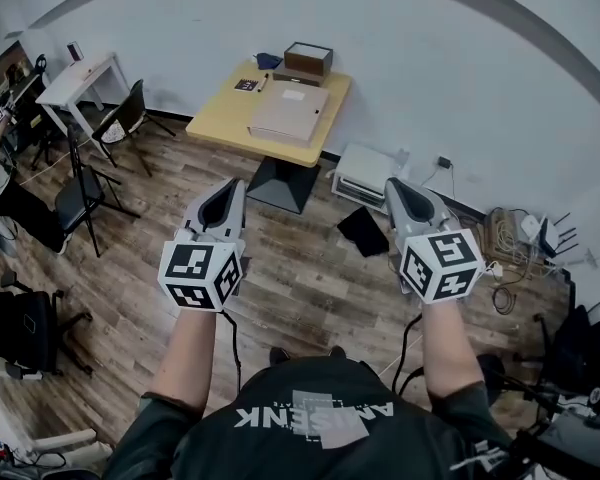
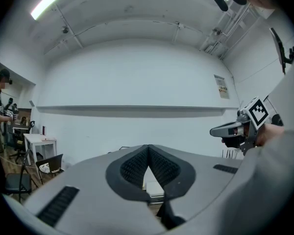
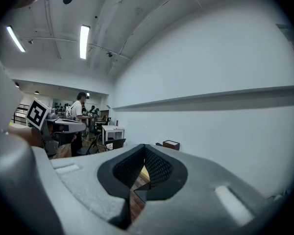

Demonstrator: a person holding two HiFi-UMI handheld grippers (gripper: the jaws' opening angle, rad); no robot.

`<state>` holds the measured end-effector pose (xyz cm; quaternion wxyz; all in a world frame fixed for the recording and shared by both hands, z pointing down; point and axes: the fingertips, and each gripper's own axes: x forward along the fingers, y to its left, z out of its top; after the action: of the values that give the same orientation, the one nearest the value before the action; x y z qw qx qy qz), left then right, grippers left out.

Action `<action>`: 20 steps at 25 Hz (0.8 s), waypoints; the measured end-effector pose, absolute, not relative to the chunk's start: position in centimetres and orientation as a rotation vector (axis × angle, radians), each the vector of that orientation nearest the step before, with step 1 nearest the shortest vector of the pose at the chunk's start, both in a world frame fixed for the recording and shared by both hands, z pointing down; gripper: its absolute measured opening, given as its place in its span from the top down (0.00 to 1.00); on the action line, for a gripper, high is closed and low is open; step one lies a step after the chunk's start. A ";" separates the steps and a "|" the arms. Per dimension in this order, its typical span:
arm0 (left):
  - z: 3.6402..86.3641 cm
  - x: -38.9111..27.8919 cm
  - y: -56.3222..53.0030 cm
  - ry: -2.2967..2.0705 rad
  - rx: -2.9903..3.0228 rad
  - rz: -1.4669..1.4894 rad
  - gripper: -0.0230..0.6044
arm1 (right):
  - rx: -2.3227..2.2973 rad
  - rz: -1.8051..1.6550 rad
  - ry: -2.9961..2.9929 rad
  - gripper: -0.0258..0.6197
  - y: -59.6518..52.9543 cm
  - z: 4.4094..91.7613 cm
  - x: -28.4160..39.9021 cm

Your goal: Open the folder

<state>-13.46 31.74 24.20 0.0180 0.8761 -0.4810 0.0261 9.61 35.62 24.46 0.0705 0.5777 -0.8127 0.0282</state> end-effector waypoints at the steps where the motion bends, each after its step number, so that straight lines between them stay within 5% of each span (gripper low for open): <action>1: 24.1 -13.6 31.7 -1.487 2.725 0.076 0.96 | 1.739 0.081 -2.446 0.95 35.6 24.4 9.4; 20: 25.0 -19.5 29.7 -1.444 2.765 0.052 0.96 | 1.777 0.082 -2.428 0.95 33.2 25.1 4.2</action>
<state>-19.48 29.69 24.97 0.0110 0.8863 -0.4627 0.0166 4.24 33.22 25.10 0.0655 0.5891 -0.8049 0.0272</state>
